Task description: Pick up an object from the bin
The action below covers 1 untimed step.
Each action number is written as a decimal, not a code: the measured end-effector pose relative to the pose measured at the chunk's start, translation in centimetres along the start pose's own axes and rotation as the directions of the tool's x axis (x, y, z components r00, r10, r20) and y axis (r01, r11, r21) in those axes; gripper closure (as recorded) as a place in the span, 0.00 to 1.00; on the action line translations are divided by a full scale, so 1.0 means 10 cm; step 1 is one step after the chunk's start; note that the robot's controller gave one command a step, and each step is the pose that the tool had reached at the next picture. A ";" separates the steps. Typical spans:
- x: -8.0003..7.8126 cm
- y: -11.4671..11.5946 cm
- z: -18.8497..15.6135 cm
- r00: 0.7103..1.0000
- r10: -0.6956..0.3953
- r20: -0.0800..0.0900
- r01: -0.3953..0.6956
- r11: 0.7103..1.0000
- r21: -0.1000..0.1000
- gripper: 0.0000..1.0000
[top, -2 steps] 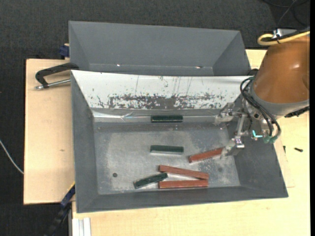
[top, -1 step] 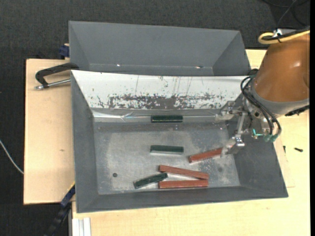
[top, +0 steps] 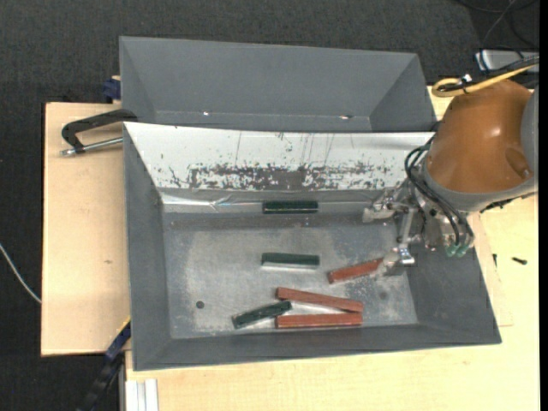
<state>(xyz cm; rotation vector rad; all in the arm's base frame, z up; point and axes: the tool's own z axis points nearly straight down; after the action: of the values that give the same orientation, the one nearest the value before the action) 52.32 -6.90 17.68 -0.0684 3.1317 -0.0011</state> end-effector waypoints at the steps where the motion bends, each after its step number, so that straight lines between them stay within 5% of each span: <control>1: -0.12 0.04 1.01 0.977 0.211 -0.013 -0.211 0.977 0.000 1.00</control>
Offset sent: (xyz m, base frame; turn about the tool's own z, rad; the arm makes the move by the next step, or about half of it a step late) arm 0.0000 0.0000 0.0000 0.0000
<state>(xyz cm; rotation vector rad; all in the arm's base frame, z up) 53.60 -6.44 7.57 0.2655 3.1343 0.0027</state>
